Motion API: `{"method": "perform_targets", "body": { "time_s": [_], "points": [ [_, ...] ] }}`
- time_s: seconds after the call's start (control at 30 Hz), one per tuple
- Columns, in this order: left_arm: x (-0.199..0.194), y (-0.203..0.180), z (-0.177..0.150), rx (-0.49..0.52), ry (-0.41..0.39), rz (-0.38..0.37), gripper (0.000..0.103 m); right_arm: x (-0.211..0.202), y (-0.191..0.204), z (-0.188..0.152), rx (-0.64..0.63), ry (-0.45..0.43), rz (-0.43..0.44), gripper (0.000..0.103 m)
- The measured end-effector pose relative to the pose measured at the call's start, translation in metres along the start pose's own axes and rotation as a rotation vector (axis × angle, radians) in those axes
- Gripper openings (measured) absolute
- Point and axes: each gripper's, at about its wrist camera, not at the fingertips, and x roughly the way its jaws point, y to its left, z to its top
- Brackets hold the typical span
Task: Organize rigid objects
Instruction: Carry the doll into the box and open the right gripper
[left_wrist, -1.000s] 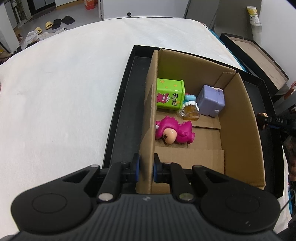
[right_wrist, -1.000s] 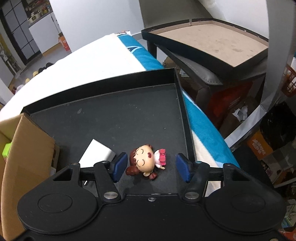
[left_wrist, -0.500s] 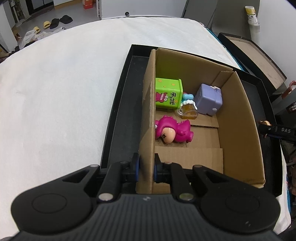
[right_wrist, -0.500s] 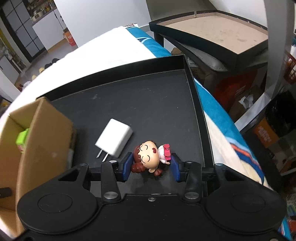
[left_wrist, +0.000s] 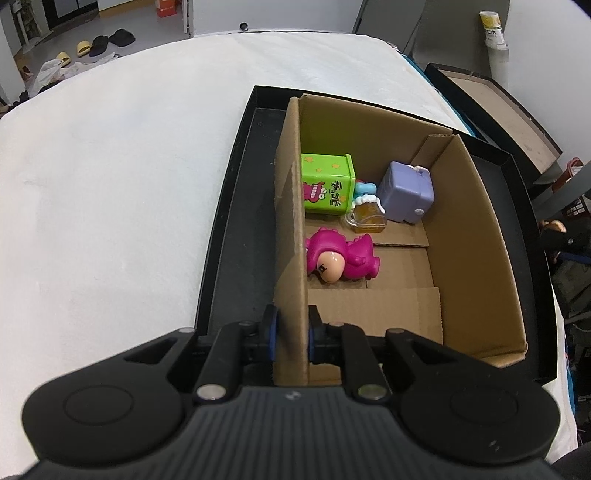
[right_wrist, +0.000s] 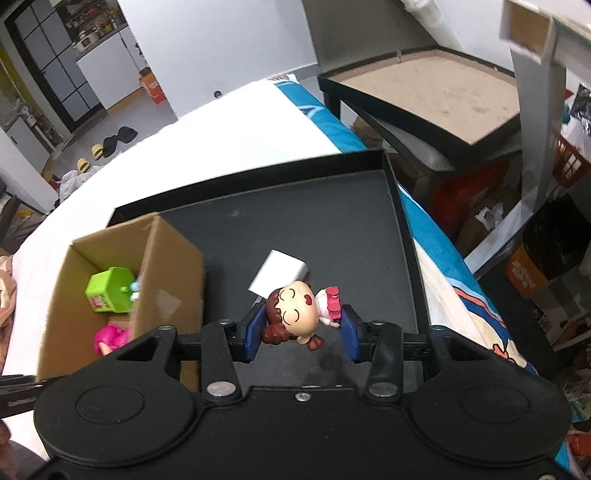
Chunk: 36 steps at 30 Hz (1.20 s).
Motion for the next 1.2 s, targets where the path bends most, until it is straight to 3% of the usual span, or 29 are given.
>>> {"method": "perform_targets", "body": {
  "time_s": [0.57, 1.2],
  "points": [
    [-0.003, 0.014, -0.001, -0.037, -0.014, -0.061, 0.017, -0.039, 0.065, 0.021, -0.093, -0.036, -0.007, 0.042],
    [-0.004, 0.013, -0.003, -0.053, -0.03, -0.059, 0.017, -0.009, 0.154, 0.023, -0.21, 0.045, 0.06, 0.043]
  ]
}}
